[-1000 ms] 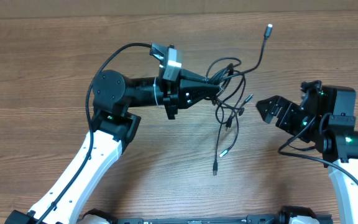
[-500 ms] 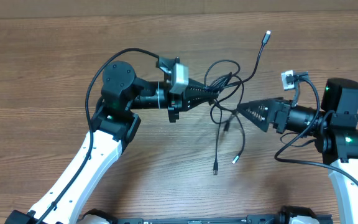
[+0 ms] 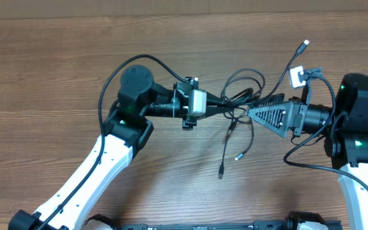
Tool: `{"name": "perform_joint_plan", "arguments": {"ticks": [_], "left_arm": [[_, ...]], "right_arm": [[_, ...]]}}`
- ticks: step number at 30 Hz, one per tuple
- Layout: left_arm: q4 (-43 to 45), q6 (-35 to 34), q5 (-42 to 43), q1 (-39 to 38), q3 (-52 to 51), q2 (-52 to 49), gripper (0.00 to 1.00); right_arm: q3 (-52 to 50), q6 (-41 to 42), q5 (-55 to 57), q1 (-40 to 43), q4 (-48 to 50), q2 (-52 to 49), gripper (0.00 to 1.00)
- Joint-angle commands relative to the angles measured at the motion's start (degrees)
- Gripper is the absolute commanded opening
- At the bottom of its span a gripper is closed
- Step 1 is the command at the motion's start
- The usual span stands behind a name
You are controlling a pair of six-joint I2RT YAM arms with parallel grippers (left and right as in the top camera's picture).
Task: Untangle cables
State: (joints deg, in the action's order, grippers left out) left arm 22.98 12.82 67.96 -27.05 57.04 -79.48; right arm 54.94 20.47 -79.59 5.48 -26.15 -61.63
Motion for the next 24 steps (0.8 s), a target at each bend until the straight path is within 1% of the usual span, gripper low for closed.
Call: {"name": "perform_joint_plan", "arguments": {"ticks": [1, 3, 5, 9, 12, 15, 18, 19, 20, 21, 22, 23, 24], "left_arm": [[-0.9, 4.8, 0.4, -0.4, 0.9, -1.8, 0.08], [-1.3, 5.6, -0.1, -0.4, 0.9, -3.0, 0.04], [-1.3, 5.6, -0.4, -0.4, 0.9, -3.9, 0.04], [-1.1, 6.0, -0.4, -1.2, 0.9, -4.4, 0.04], [-0.8, 8.8, 0.0, -2.4, 0.9, -4.4, 0.04], [0.2, 12.6, 1.7, -4.2, 0.9, -4.4, 0.09], [1.0, 14.0, 2.7, -5.7, 0.9, -4.4, 0.12], [1.0, 14.3, 2.7, -6.1, 0.9, -4.4, 0.14], [1.1, 14.6, 2.6, -6.4, 0.9, -4.4, 0.16], [1.1, 15.2, 2.6, -6.4, 0.9, -4.4, 0.18], [1.1, 15.5, 2.6, -6.4, 0.9, -4.4, 0.19], [1.1, 15.7, 2.6, -6.4, 0.9, -4.4, 0.2], [1.3, 16.0, 2.6, -6.4, 0.9, -4.4, 0.21]], "right_arm": [[0.6, 9.1, -1.6, -0.2, 2.7, 0.0, 1.0], [0.6, 12.7, -1.6, -0.2, 4.6, 0.0, 1.0], [0.6, 15.3, -1.5, -0.2, 5.8, 0.0, 1.0], [0.6, 16.9, -1.5, -0.2, 6.8, 0.0, 1.0], [0.6, 17.1, -1.5, -0.2, 7.3, 0.0, 1.0], [0.6, 17.5, -1.5, -0.2, 7.7, 0.0, 1.0], [0.6, 17.5, -1.3, -0.2, 8.1, 0.0, 0.99], [0.6, 17.6, -1.0, -0.2, 8.1, 0.0, 0.96], [0.6, 17.5, -1.0, -0.2, 8.1, 0.0, 0.91], [0.6, 17.5, -1.0, -0.2, 8.1, 0.0, 0.82], [0.6, 17.5, -1.0, -0.2, 8.1, 0.0, 0.75], [0.6, 17.5, -1.0, -0.2, 8.1, 0.0, 0.63], [0.6, 17.5, -1.0, -0.2, 8.1, 0.0, 0.55]]}}
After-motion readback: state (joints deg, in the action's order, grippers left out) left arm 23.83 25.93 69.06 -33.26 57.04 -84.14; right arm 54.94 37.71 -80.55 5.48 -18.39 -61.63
